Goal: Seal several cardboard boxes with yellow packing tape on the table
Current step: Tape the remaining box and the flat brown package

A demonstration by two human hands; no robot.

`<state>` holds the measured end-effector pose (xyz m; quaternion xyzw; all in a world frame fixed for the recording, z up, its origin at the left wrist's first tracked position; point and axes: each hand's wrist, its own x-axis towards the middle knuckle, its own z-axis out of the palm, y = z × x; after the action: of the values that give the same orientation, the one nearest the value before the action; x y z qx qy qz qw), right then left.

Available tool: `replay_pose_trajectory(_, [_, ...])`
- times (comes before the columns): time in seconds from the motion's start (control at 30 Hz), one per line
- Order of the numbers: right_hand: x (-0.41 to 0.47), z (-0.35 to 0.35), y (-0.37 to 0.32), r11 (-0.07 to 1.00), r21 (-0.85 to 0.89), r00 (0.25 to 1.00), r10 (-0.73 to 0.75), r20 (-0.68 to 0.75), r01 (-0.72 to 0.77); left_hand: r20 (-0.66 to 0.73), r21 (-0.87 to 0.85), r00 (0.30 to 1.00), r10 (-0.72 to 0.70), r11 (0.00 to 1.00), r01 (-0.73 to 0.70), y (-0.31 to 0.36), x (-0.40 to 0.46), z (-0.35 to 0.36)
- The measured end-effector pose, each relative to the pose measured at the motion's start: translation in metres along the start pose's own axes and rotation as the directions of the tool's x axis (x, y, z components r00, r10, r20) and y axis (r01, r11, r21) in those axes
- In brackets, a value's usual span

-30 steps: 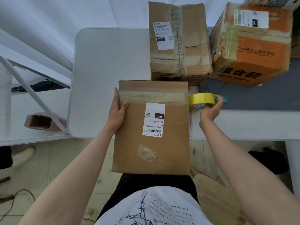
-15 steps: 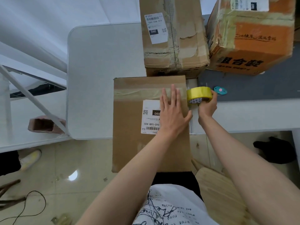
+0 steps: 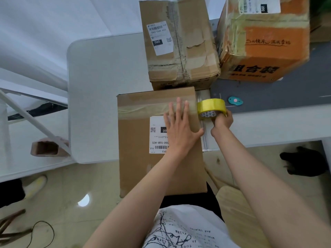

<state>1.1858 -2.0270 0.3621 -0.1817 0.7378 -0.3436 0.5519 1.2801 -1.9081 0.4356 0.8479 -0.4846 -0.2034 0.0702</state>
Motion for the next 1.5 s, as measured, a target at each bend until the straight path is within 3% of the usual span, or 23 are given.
replay_pose_trajectory(0.17, [0.001, 0.006, 0.013, 0.944, 0.049, 0.934, 0.313, 0.173, -0.325, 0.002, -0.007, 0.983, -0.183, 0.983, 0.183, 0.003, -0.007, -0.005])
replay_pose_trajectory(0.37, [-0.011, 0.011, 0.025, 0.897, -0.08, 0.78, 0.419, 0.465, -0.435, 0.098, 0.001, 0.971, -0.217, 0.976, 0.218, 0.012, 0.001, -0.02])
replay_pose_trajectory(1.03, [-0.021, 0.009, 0.036, 0.948, -0.033, 0.781, 0.281, 0.558, -0.318, 0.124, 0.003, 0.977, -0.172, 0.985, 0.173, -0.003, -0.003, -0.027])
replay_pose_trajectory(1.23, [-0.017, 0.007, 0.035, 0.926, -0.058, 0.734, 0.333, 0.592, -0.373, 0.137, -0.061, 0.976, -0.17, 0.982, 0.18, -0.011, -0.001, -0.032])
replay_pose_trajectory(1.33, [-0.017, 0.004, 0.031, 0.939, -0.06, 0.741, 0.307, 0.597, -0.34, 0.084, -0.191, 0.986, -0.141, 0.969, 0.154, -0.021, -0.002, -0.042])
replay_pose_trajectory(1.43, [-0.019, 0.005, 0.033, 0.937, -0.077, 0.763, 0.324, 0.559, -0.341, -0.092, -0.3, 0.964, -0.249, 0.93, 0.211, -0.062, 0.007, -0.065])
replay_pose_trajectory(1.5, [-0.022, 0.01, 0.037, 0.96, -0.104, 0.817, 0.276, 0.506, -0.259, -0.116, -0.243, 0.897, -0.426, 0.888, 0.39, -0.104, 0.016, -0.079])
